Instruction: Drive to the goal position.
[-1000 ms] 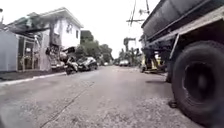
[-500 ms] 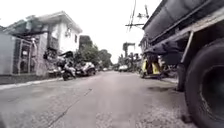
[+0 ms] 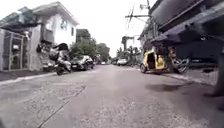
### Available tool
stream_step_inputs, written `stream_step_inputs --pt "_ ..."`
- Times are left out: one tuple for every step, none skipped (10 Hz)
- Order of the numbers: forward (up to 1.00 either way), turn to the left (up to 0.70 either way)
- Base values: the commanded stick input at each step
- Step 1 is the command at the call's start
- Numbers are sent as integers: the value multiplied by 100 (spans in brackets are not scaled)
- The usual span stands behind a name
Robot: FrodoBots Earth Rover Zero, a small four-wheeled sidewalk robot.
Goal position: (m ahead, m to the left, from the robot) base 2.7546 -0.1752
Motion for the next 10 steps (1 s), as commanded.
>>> stream_step_inputs --pt "100 0" --pt "100 0" --pt "100 0" --pt "100 0" --pt "100 0" --pt "100 0" --pt "100 0" --pt "100 0" --pt "100 0" --pt "100 0"
